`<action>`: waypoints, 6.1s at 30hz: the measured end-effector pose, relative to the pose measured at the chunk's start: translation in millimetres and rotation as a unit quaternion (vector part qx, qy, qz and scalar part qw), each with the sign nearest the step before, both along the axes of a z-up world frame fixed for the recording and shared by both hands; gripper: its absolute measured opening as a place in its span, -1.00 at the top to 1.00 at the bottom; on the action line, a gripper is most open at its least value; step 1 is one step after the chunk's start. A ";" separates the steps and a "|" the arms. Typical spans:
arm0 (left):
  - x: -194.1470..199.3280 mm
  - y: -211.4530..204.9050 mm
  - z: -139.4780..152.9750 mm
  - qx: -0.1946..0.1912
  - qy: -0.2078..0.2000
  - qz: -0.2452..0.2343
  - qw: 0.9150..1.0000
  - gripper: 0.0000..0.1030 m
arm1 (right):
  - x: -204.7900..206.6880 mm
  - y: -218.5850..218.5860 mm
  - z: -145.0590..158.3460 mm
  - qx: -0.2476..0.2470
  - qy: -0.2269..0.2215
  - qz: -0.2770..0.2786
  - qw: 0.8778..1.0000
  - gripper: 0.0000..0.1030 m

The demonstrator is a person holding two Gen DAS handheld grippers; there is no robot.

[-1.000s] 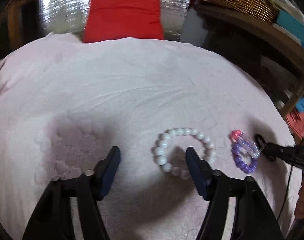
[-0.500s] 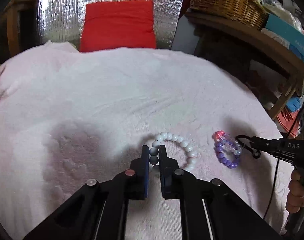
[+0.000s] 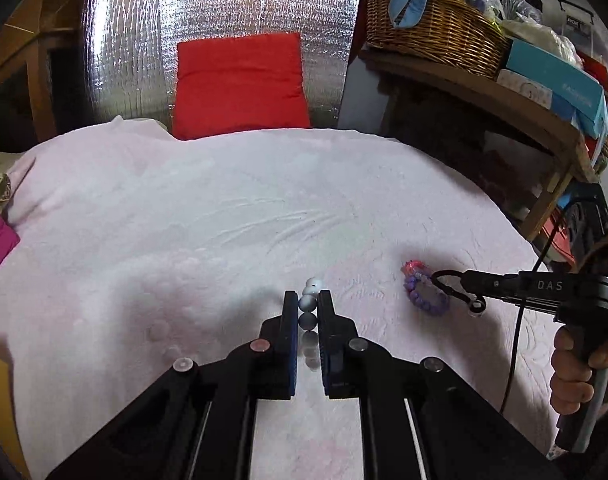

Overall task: Organize jewelry
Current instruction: 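Carry the white bead bracelet and black hair tie over the orange box, then open both tools to drop the white bracelet and hair tie into the box, then move both open tools to the purple and pink bead bracelets on the cloth, then grasp the purple bead bracelet with the left tool while the right tool grasps the pink-clear bracelet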

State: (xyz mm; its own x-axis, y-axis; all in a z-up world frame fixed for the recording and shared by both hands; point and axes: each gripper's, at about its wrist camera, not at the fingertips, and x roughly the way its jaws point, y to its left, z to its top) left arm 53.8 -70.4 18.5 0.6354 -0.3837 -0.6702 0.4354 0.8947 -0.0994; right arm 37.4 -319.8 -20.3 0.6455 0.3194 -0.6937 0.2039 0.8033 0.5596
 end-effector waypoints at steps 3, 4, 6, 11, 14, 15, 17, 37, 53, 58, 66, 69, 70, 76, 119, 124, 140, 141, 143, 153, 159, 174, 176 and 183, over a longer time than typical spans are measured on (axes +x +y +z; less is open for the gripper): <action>-5.8 12.4 3.4 -0.001 -0.002 0.008 1.000 0.81 | 2.0 13.1 -0.3 -0.002 -0.001 0.013 1.000 0.88; -8.2 17.0 4.4 -0.001 -0.003 0.012 1.000 0.81 | 2.9 18.4 0.1 -0.003 -0.002 0.018 1.000 0.88; -12.8 25.1 6.9 -0.005 -0.004 0.018 1.000 0.81 | 3.2 28.7 1.4 -0.001 -0.004 0.027 1.000 0.88; -29.6 45.1 18.5 -0.018 -0.017 0.032 0.999 0.81 | 0.5 53.9 6.2 0.006 -0.013 0.047 0.999 0.88; -40.7 58.8 25.9 -0.025 -0.025 0.046 0.998 0.81 | -1.3 70.2 9.5 0.012 -0.021 0.057 0.998 0.88; -43.9 64.1 28.0 -0.027 -0.027 0.052 0.998 0.81 | -3.1 75.6 11.0 0.013 -0.024 0.061 0.998 0.88; -48.5 73.6 31.4 -0.025 -0.029 0.066 0.997 0.81 | -7.0 85.0 14.0 0.013 -0.033 0.068 0.997 0.88; -158.4 277.7 70.5 -0.015 -0.057 0.264 0.963 0.81 | -26.0 270.4 56.9 -0.034 -0.088 0.244 0.965 0.88; -160.8 397.6 7.4 -0.015 0.011 0.357 0.934 0.81 | -24.1 479.3 87.0 -0.109 -0.108 0.397 0.905 0.88; -155.2 413.7 -14.0 -0.024 0.047 0.365 0.929 0.81 | -6.4 531.0 73.1 -0.139 -0.088 0.425 0.890 0.88; -149.7 428.1 -35.1 -0.021 0.093 0.375 0.922 0.81 | 18.6 601.1 41.2 -0.184 -0.045 0.455 0.870 0.88; -147.4 433.7 -40.6 -0.028 0.109 0.373 0.921 0.81 | 28.0 609.9 31.6 -0.193 -0.028 0.447 0.873 0.85; -147.5 434.6 -41.8 -0.030 0.111 0.371 0.922 0.79 | 31.9 610.6 29.7 -0.189 -0.022 0.445 0.875 0.77; -154.2 431.4 -40.2 -0.017 0.107 0.378 0.919 0.34 | 44.6 584.0 45.7 -0.110 -0.054 0.395 0.911 0.05; -21.4 54.7 -32.0 0.065 0.040 0.189 0.979 -0.38 | -2.5 -30.4 -13.6 0.099 0.012 -0.063 0.993 0.27; -18.9 47.5 -36.2 0.085 0.036 0.179 0.979 -0.38 | 12.8 -27.3 -26.2 0.098 0.032 -0.068 0.992 0.36; -14.8 32.2 -38.6 0.082 0.004 0.144 0.986 -0.38 | 12.8 -26.9 -22.8 0.052 0.004 -0.100 0.994 0.83; -15.5 27.7 -37.4 0.076 -0.001 0.135 0.988 -0.38 | 9.6 -30.0 -22.0 0.053 0.003 -0.103 0.993 0.83; -17.1 15.6 -35.4 0.064 -0.012 0.112 0.992 -0.38 | 1.1 -39.8 -22.2 0.049 0.007 -0.117 0.992 0.83; 1.9 -72.5 -38.2 0.027 -0.001 0.018 0.999 -0.39 | -19.7 -73.8 -33.2 0.026 0.045 -0.127 0.991 0.83; 16.6 -113.1 -54.3 0.035 0.034 -0.017 0.999 -0.39 | -24.4 -77.4 -35.7 0.030 0.052 -0.108 0.992 0.83; 19.5 -122.5 -66.0 0.046 0.050 -0.027 0.997 0.82 | -25.6 -72.6 -36.1 0.024 0.046 -0.088 0.995 0.83; 16.7 -115.2 -64.3 0.054 0.053 -0.024 0.997 0.82 | -26.0 -69.4 -32.1 0.027 0.038 -0.081 0.996 0.83; -2.9 -73.0 -53.9 0.073 0.048 -0.026 0.996 0.82 | -17.8 -50.2 -29.0 0.061 0.031 -0.060 0.996 0.83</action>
